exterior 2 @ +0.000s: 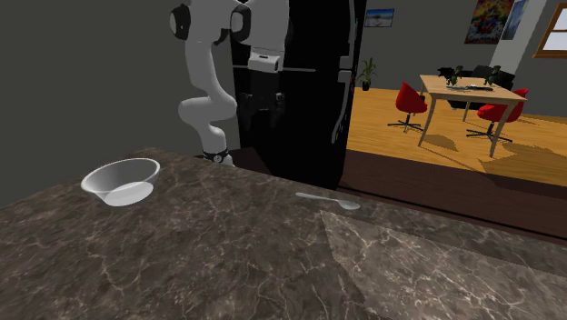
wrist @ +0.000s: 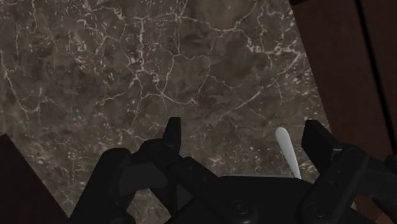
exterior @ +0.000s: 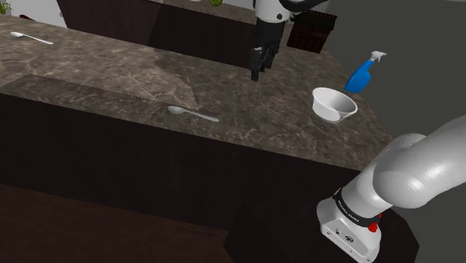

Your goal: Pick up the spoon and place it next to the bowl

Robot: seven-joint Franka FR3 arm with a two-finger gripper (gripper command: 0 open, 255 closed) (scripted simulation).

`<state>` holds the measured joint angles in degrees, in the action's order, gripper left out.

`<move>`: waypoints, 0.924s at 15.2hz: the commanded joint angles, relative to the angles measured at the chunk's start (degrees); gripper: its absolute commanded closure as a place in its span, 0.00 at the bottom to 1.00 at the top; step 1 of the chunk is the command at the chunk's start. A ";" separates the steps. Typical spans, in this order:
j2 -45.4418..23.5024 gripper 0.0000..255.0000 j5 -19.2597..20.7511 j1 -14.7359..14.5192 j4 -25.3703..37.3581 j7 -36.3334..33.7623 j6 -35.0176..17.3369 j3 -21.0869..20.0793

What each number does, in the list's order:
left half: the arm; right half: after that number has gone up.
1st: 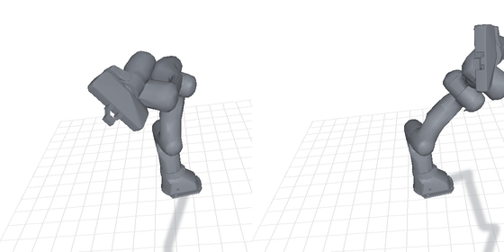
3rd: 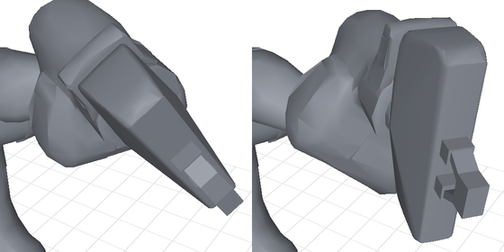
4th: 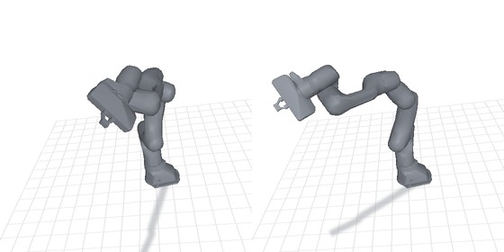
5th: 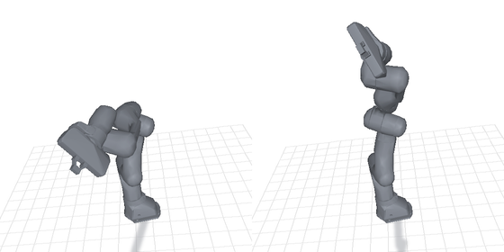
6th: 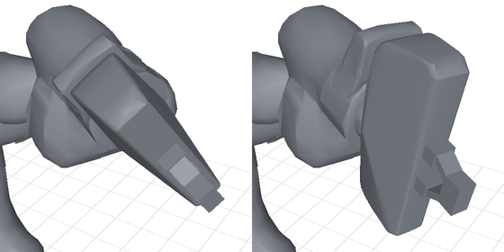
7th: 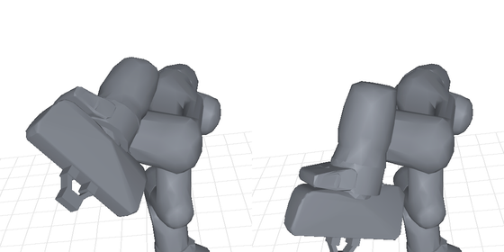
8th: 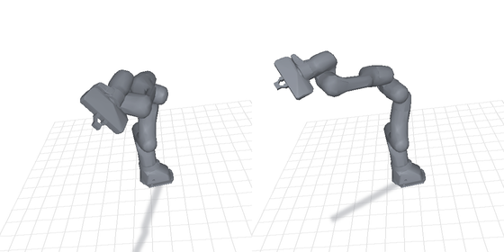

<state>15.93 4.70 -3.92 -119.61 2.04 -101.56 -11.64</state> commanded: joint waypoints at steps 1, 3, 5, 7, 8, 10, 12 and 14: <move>-4.31 0.00 0.75 -0.37 2.09 -0.50 -1.12 -1.00; -8.73 0.00 1.65 -0.86 4.79 -1.20 -1.68 -2.05; -13.21 0.00 2.71 -1.45 7.73 -1.92 -2.01 -3.01; -17.74 0.00 3.90 -2.18 10.91 -2.64 -2.11 -3.83; -20.03 0.00 4.53 -2.60 12.59 -2.98 -2.07 -4.19; -24.64 0.00 5.83 -3.55 16.16 -3.62 -1.81 -4.81; -29.32 0.00 7.17 -4.68 20.01 -4.16 -1.32 -5.28; -34.05 0.00 8.50 -5.94 24.16 -4.58 -0.59 -5.62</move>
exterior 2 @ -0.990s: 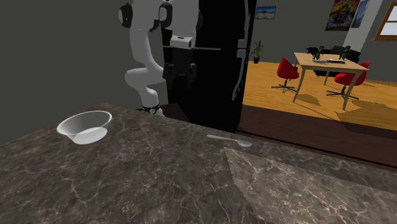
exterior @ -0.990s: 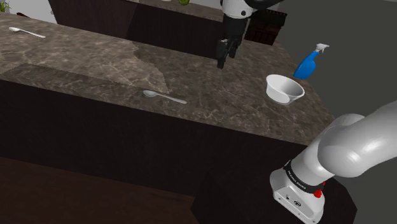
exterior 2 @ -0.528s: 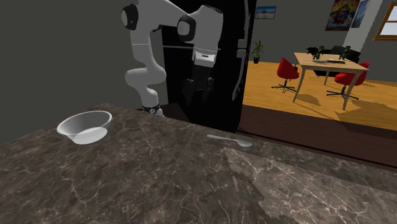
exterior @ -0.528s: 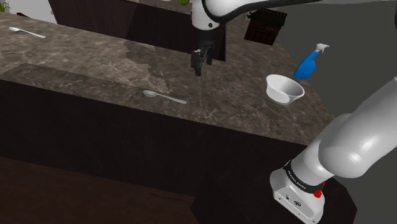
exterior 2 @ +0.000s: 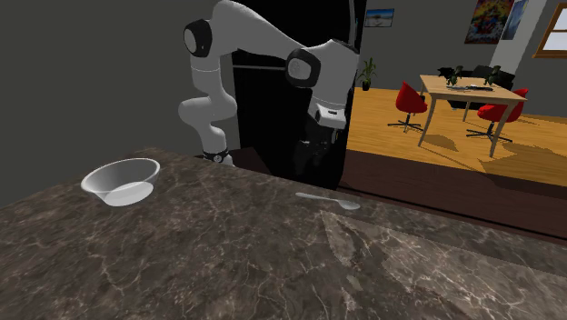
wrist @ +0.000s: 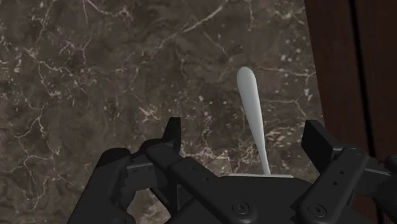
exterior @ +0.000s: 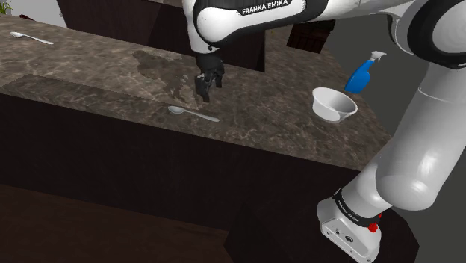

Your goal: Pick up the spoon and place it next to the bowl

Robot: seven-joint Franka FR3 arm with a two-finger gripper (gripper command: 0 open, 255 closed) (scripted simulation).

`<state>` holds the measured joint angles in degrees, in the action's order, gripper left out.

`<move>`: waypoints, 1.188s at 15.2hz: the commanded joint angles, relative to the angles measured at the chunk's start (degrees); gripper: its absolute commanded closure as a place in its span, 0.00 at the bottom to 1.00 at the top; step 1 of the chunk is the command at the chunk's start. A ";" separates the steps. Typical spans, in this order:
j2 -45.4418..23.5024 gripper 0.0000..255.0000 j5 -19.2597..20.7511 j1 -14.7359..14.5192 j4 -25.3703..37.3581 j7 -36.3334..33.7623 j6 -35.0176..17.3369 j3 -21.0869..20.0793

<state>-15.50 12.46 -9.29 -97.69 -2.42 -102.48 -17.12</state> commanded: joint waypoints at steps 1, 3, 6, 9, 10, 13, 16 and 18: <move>-5.02 0.00 1.38 -1.27 4.44 -0.26 0.79 -0.24; -9.87 0.00 2.64 -2.78 9.13 -0.43 1.89 -0.37; -14.82 0.00 3.83 -4.35 13.47 -0.45 2.47 -0.29; -14.85 0.00 4.01 -4.02 11.22 -0.65 0.22 -0.15; -14.88 0.00 4.08 -3.91 10.51 -0.73 -0.52 -0.10; -15.04 0.00 4.28 -3.66 8.78 -0.92 -2.39 0.03; -15.04 0.00 4.28 -3.66 8.78 -0.92 -2.39 0.03; -15.04 0.00 4.28 -3.66 8.78 -0.92 -2.39 0.03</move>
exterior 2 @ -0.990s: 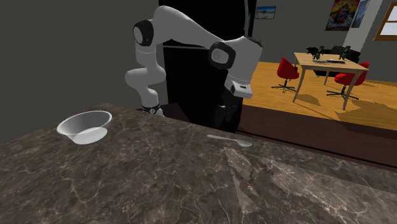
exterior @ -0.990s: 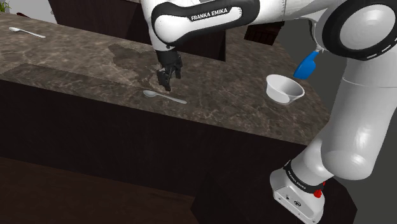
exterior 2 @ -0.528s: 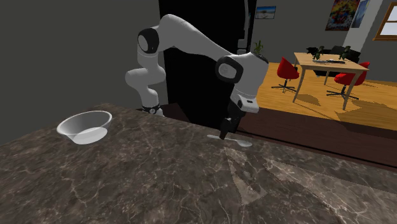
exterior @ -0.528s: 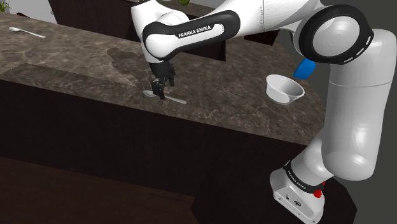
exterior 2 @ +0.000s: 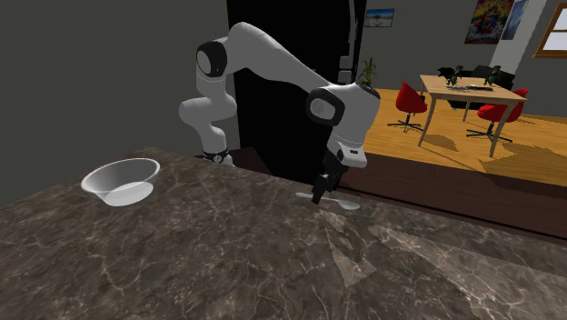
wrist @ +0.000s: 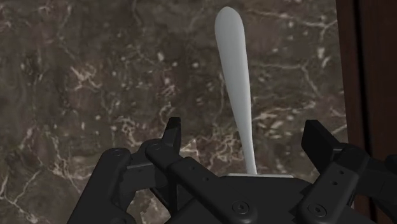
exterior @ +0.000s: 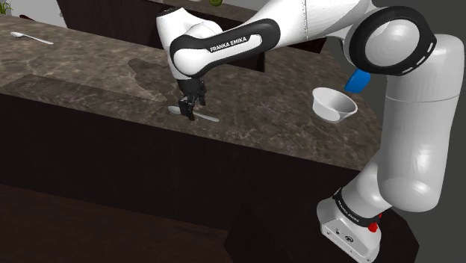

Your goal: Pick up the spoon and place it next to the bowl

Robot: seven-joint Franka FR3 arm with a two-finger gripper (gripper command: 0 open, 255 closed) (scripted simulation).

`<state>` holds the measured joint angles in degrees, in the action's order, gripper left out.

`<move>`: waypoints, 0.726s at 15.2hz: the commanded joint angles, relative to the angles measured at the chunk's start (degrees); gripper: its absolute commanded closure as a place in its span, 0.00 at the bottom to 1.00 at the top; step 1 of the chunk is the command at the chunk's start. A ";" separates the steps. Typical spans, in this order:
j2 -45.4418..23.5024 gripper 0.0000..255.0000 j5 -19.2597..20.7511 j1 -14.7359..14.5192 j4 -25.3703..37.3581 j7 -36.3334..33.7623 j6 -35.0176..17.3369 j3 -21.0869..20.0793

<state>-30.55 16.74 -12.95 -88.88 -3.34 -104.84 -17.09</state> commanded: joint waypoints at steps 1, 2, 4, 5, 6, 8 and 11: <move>0.01 0.00 0.00 0.00 -0.03 0.00 -0.03 0.00; 0.00 0.00 0.00 0.00 -0.02 0.00 -0.01 0.00; 0.00 1.00 0.00 0.00 -0.02 0.00 -0.01 0.00; 0.00 1.00 0.00 0.00 -0.02 0.00 -0.01 0.00; 0.00 1.00 0.00 0.00 -0.02 0.00 -0.01 0.00; 0.00 1.00 0.00 0.00 -0.02 0.00 -0.01 0.00; 0.00 1.00 0.00 0.00 -0.02 0.00 -0.01 0.00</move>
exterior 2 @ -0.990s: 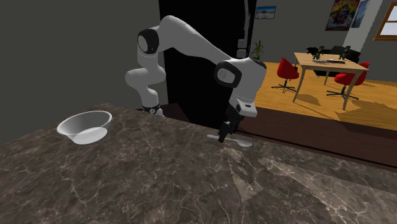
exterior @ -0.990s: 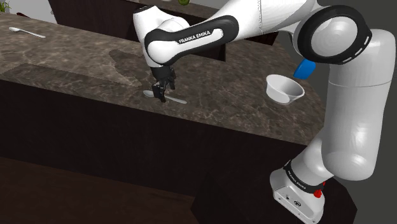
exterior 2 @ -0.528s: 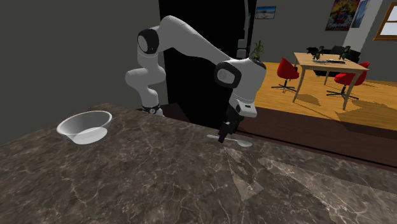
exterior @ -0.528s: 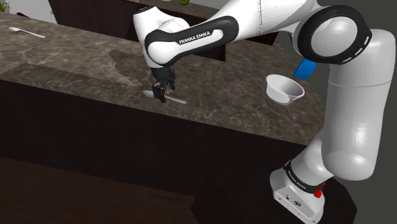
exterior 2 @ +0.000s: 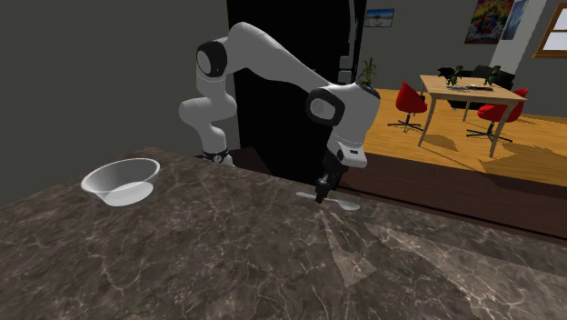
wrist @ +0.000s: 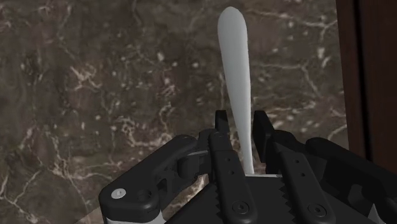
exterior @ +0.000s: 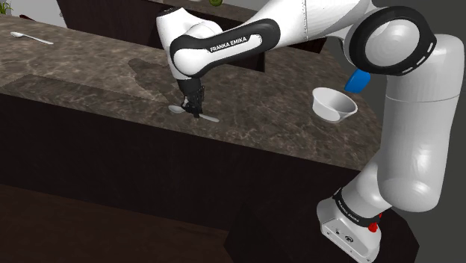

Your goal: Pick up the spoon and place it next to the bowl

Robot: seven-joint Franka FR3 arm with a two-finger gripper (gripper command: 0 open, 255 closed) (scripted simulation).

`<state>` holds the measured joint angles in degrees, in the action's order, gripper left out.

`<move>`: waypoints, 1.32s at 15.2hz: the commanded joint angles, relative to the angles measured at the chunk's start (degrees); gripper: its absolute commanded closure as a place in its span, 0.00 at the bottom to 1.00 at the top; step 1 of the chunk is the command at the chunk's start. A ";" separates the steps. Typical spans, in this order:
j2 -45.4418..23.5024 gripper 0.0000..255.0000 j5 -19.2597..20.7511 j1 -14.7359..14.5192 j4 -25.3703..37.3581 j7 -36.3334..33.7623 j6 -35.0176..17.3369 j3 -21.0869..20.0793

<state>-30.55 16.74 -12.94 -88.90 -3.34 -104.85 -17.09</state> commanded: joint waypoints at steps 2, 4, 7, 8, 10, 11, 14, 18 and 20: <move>0.00 1.00 0.00 0.00 0.00 0.00 0.00 0.00; 0.60 1.00 -0.23 0.02 0.64 0.26 1.19 -0.11; 1.39 1.00 -0.55 0.02 1.77 0.65 3.04 -0.26; 1.64 1.00 -0.64 0.01 2.17 0.78 3.67 -0.30; 2.10 1.00 -0.83 -0.01 3.03 1.04 4.95 -0.39; 2.31 1.00 -0.92 -0.02 3.48 1.16 5.59 -0.43; 2.89 1.00 -1.16 -0.08 4.95 1.54 7.56 -0.53; 3.48 1.00 -1.41 -0.21 7.15 2.02 10.28 -0.65; 3.70 1.00 -1.51 -0.30 8.36 2.26 11.68 -0.69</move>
<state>-26.99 15.29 -13.22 -81.18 -1.25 -93.95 -17.76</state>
